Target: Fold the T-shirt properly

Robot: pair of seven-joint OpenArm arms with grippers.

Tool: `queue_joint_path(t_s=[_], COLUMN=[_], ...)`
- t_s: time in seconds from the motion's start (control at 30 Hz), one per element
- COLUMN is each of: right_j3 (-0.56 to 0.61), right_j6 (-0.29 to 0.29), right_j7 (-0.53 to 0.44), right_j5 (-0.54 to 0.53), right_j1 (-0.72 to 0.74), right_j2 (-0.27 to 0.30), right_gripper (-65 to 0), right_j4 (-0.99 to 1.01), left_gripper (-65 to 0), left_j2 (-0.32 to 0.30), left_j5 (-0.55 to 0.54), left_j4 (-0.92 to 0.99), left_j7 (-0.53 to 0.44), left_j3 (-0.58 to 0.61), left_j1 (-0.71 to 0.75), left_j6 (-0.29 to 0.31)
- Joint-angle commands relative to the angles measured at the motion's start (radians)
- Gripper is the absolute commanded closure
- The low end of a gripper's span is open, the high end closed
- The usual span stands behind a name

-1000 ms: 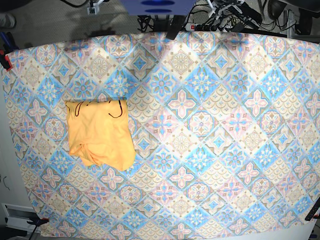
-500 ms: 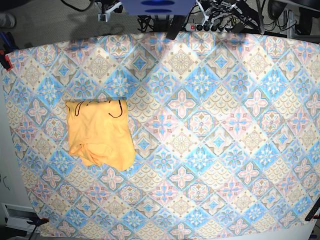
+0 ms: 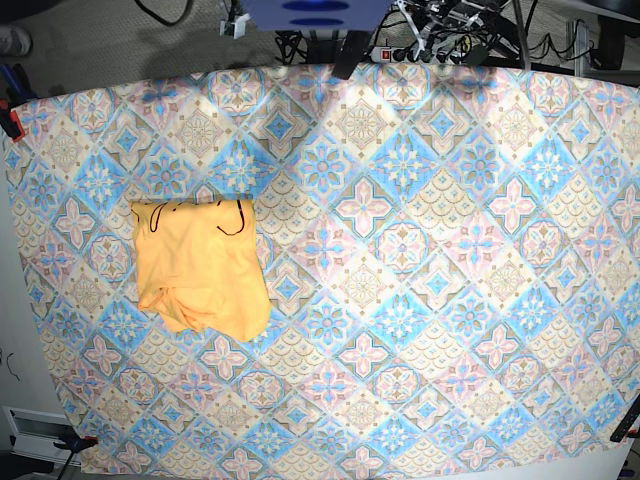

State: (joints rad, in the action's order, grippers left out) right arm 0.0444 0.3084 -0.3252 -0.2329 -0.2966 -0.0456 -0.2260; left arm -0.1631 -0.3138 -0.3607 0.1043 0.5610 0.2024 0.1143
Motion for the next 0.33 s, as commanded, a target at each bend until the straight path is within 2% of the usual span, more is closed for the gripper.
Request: queue_joint_path(t_s=[0.0,0.2,0.3], right_j3=[-0.002,0.004,0.004], right_j6=[0.002,0.002,0.002], right_j7=[-0.013,-0.013,-0.015], right_j5=[-0.001,0.0,0.002], right_j1=[-0.008,0.033,0.035], right_j2=[0.011,0.011,0.011], right_gripper=[-0.2,-0.1,0.0], right_j4=[-0.005,-0.006,-0.006], left_gripper=[-0.8,-0.9,-0.8], left_j2=[-0.002,0.003,0.026], left_j5=[0.0,-0.009,-0.005], left_j4=[-0.002,-0.002,-0.001], left_j7=[-0.002,-0.002,-0.002], left_j3=[0.0,-0.002,0.0], left_j1=[0.009,0.012,0.013], left_j6=[0.003,0.003,0.003])
